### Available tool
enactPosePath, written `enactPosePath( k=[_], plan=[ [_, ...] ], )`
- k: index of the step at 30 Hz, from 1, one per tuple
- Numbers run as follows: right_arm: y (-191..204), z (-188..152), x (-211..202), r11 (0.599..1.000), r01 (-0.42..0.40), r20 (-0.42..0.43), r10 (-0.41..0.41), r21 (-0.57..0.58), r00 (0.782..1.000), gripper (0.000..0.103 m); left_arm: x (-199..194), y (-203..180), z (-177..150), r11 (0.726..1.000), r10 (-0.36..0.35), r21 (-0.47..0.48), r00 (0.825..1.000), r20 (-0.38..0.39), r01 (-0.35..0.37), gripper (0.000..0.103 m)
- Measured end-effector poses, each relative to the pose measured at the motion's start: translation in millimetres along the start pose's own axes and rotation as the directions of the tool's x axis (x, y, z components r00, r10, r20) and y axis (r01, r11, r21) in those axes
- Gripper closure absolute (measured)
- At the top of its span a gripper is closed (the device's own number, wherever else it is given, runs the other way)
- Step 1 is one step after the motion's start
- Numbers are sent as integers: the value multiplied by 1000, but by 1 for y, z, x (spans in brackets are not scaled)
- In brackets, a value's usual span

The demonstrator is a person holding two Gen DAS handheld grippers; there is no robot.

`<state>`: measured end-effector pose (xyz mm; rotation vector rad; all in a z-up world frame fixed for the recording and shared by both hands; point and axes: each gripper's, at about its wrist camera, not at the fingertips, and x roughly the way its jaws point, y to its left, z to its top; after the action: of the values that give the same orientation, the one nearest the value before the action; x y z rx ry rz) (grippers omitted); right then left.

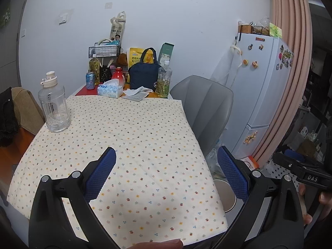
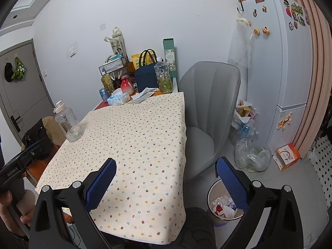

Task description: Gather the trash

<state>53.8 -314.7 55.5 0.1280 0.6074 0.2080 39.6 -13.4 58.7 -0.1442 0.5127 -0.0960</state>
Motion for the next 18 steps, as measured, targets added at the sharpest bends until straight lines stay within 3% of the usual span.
enactPosePath(
  k=[18],
  plan=[
    [0, -2, 2, 1000, -1, -3, 1, 2, 1000, 8, 3, 3, -2, 1000, 11, -6, 1000, -5, -12, 6]
  ],
)
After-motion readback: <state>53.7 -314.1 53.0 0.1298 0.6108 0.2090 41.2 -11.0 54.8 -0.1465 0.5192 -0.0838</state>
